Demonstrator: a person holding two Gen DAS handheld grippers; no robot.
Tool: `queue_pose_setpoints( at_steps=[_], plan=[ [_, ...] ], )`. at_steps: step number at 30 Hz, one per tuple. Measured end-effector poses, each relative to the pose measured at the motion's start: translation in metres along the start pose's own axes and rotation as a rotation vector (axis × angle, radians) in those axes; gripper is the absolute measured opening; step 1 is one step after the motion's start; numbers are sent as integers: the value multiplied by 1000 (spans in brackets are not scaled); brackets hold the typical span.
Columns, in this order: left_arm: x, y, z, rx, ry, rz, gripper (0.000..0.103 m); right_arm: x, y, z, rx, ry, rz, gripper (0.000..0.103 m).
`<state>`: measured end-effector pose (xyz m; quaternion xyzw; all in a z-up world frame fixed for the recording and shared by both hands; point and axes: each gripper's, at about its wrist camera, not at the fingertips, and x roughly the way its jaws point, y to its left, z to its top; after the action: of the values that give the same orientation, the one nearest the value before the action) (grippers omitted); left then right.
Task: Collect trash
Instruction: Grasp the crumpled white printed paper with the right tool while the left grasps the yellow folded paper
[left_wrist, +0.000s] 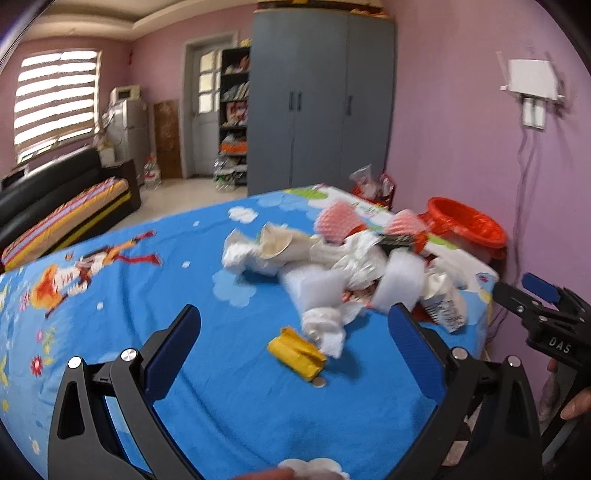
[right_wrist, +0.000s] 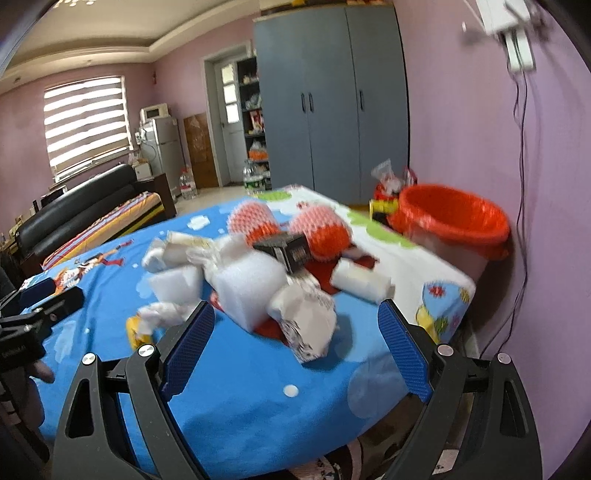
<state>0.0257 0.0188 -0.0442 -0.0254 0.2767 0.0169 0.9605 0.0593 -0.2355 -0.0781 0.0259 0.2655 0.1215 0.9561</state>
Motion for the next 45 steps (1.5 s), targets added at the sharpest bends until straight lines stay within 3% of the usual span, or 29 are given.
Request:
queue_pose_setpoints(
  at_steps=[8,18,22,26,29,32,38,45],
  plan=[
    [53,24,-19,-75,175,-10,98,48,-22,-10,41,110,4,84],
    [87,0,-32,-16,252,-50,97,93,-27,-9,34,184,72,84],
    [95,-2,-33,-12,276,-47,85,103,-24,-10,25,196,91,76],
    [101,0,-32,-18,301,-54,80,109,-22,-11,22,208,111,66],
    [105,-6,-35,21,323,-73,60,112,-18,-10,3,207,119,53],
    [105,-11,-36,72,321,-48,40,111,-19,-12,-2,202,127,49],
    [94,-3,-32,64,290,-31,30,96,-19,-5,-4,151,155,47],
    [69,4,-19,57,203,22,28,76,-16,3,-3,93,187,46]
  ],
)
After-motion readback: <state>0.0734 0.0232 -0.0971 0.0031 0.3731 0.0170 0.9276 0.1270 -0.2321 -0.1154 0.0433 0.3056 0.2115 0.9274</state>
